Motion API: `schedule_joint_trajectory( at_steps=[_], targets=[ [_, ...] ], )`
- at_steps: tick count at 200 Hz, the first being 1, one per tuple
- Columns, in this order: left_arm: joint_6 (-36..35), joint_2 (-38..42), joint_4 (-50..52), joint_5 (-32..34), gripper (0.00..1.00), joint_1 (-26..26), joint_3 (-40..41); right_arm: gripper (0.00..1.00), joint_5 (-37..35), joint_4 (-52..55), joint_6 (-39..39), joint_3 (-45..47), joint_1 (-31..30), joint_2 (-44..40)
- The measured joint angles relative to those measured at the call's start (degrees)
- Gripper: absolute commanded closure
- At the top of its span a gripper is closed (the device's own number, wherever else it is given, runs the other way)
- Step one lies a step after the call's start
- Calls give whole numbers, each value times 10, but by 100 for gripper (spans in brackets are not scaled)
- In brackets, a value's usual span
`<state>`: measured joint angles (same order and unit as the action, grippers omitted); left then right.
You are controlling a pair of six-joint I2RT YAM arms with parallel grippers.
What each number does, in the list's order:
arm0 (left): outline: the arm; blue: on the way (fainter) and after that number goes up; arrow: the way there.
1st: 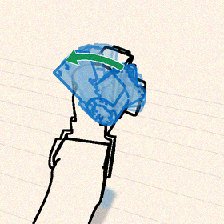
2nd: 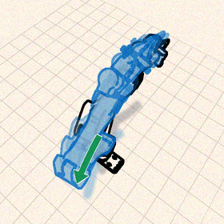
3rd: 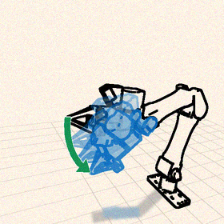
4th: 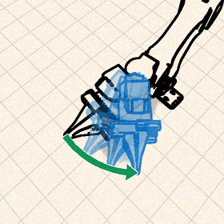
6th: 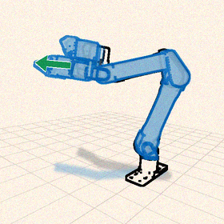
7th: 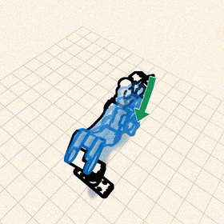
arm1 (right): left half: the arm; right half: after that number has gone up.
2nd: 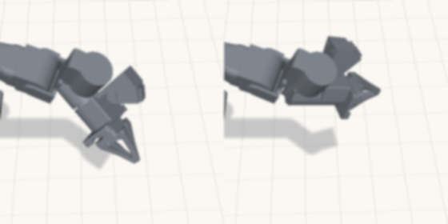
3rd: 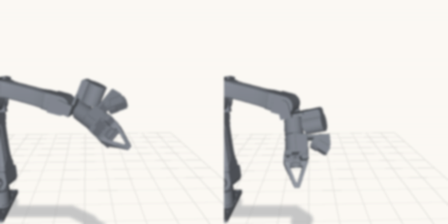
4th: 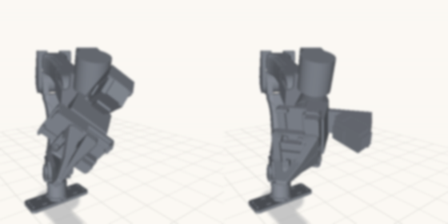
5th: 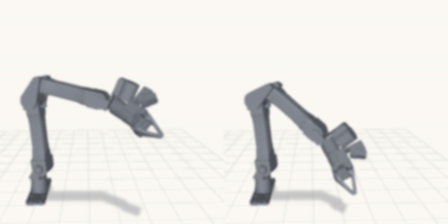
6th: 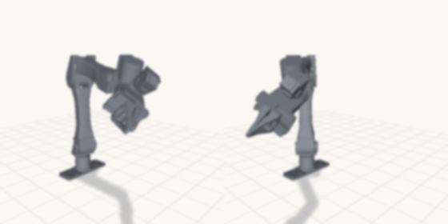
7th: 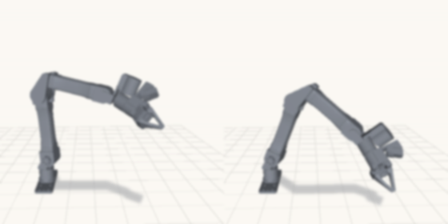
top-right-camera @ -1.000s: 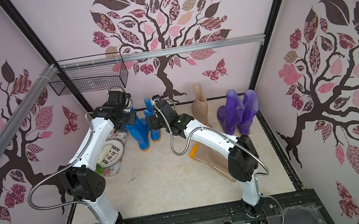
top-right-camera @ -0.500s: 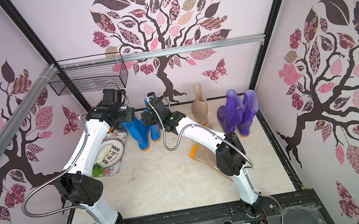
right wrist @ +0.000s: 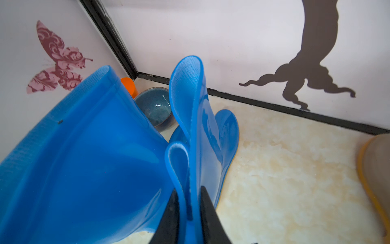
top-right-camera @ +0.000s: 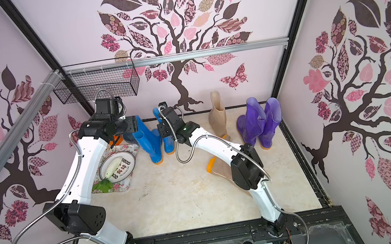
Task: Match and arrange rain boots in pairs
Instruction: Pair a pair of rain boots at the center of the board.
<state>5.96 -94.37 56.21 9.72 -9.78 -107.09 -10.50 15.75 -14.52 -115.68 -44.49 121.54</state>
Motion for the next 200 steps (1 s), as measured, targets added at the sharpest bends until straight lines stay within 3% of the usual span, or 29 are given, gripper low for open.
schedule_joint_trajectory(
  at_steps=[36,200],
  targets=[
    [13,1,0,-9,22,9,10,100,10,-19,7,14,0,-3],
    [31,28,-10,-10,22,11,45,100,72,-27,4,65,2,-45]
  ],
)
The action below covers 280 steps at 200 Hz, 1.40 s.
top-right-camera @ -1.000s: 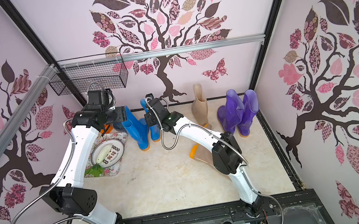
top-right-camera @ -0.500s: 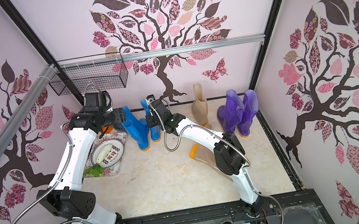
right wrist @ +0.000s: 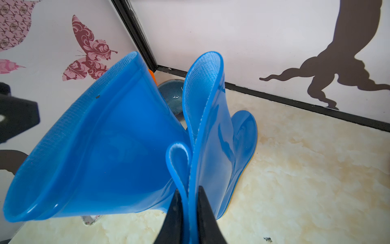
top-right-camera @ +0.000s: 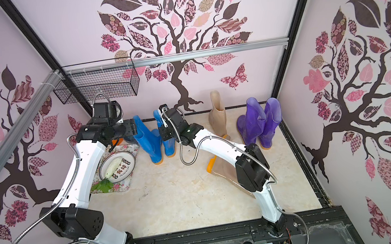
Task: Match and arrange rain boots in pairs
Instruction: Pair a pair of rain boots at the center of the board.
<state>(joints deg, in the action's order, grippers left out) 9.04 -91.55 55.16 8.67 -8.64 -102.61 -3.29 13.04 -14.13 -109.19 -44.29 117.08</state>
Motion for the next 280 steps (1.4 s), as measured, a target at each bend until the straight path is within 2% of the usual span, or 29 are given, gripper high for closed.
schedule_joint_trajectory(
  at_steps=[118,233,280],
  targets=[
    [0,12,-8,1,22,0,19,100,40,23,-24,-11,-1,0],
    [2,13,-18,0,21,0,22,100,49,27,-41,-13,-3,0],
    [2,13,-19,0,21,0,23,100,57,68,-51,-38,-3,0]
  ],
)
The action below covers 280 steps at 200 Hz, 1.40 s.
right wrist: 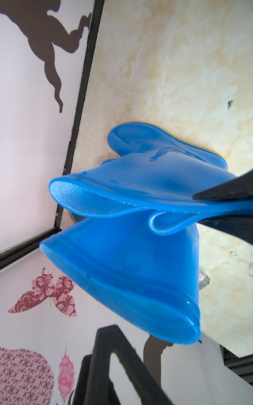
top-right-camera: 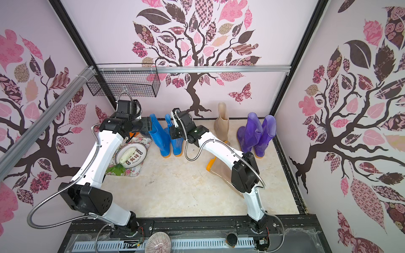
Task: Match and arrange rain boots in pairs
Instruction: Pair a pair of rain boots at the center of the board.
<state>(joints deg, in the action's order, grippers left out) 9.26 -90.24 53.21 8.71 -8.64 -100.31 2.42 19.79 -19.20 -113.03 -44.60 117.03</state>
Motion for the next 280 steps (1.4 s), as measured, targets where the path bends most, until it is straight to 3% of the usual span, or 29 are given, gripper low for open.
schedule_joint_trajectory(
  at_steps=[46,62,77,96,145,182,215,280],
  targets=[
    [0,4,0,0,21,0,7,98,0,15,-2,-2,-1,-2],
    [0,6,0,0,21,0,10,79,2,-1,-5,17,-1,-9],
    [0,7,0,0,21,0,11,72,4,-17,-12,45,-2,-23],
    [0,11,0,0,21,0,13,46,2,-31,-18,62,-3,-34],
    [0,17,0,-12,21,0,14,13,-17,-42,-9,75,-3,-53],
    [1,38,0,-32,21,0,14,4,-52,-31,30,76,-3,-79],
    [6,72,-3,-48,21,-11,14,1,-77,3,69,75,5,-116],
    [10,98,-5,-56,21,-89,14,0,-112,63,101,126,37,-263]
  ],
)
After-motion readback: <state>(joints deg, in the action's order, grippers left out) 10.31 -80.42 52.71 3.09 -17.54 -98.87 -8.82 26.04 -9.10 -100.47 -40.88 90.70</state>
